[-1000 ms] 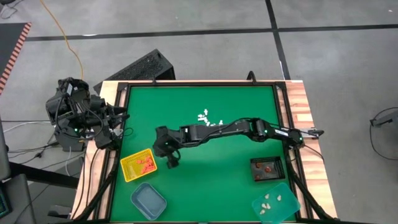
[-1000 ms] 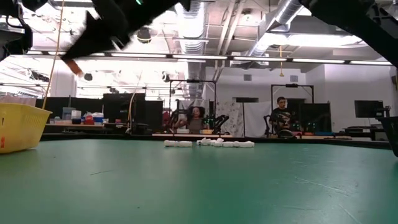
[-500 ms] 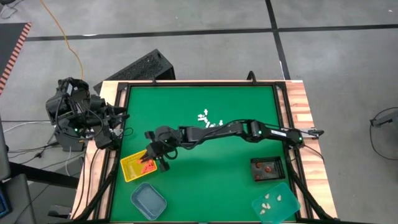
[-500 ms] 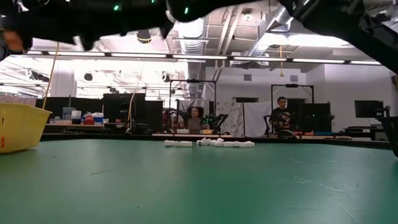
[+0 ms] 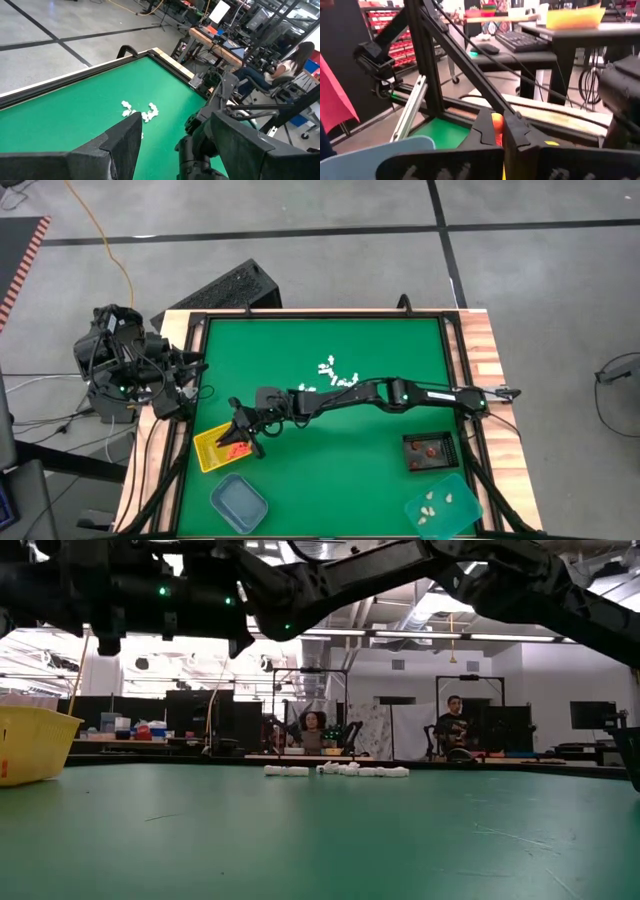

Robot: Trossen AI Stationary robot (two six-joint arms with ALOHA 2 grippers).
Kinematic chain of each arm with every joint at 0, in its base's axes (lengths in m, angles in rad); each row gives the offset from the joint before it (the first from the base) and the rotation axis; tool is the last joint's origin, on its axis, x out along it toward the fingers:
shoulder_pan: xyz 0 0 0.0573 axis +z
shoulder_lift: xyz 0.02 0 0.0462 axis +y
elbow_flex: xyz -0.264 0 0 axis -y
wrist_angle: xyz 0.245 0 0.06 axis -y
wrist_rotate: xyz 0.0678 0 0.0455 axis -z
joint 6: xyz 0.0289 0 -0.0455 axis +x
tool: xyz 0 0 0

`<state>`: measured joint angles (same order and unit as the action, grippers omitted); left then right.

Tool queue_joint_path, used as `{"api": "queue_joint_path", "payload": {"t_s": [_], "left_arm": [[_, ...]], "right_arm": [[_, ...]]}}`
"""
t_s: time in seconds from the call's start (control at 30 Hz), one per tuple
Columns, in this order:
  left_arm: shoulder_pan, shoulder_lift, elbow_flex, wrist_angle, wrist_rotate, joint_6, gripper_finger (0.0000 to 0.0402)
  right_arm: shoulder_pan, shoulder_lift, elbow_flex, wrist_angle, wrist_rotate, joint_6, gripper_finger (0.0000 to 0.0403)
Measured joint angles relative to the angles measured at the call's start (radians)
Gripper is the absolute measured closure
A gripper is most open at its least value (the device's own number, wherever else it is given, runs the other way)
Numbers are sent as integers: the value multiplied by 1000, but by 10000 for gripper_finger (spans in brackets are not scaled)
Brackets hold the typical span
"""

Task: Sort Halloween decoration
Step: Put the orange skeleton model into the yellow bin

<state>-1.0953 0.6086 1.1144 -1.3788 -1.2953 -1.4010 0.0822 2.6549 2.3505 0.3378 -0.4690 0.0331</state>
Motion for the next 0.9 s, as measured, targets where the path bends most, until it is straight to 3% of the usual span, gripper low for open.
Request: {"api": "queue_joint_path", "payload": {"t_s": [0.9], "left_arm": [[0, 0, 0, -1, -17, 10, 176]], "right_arm": [[-27, 18, 1, -45, -3, 35, 402]]}}
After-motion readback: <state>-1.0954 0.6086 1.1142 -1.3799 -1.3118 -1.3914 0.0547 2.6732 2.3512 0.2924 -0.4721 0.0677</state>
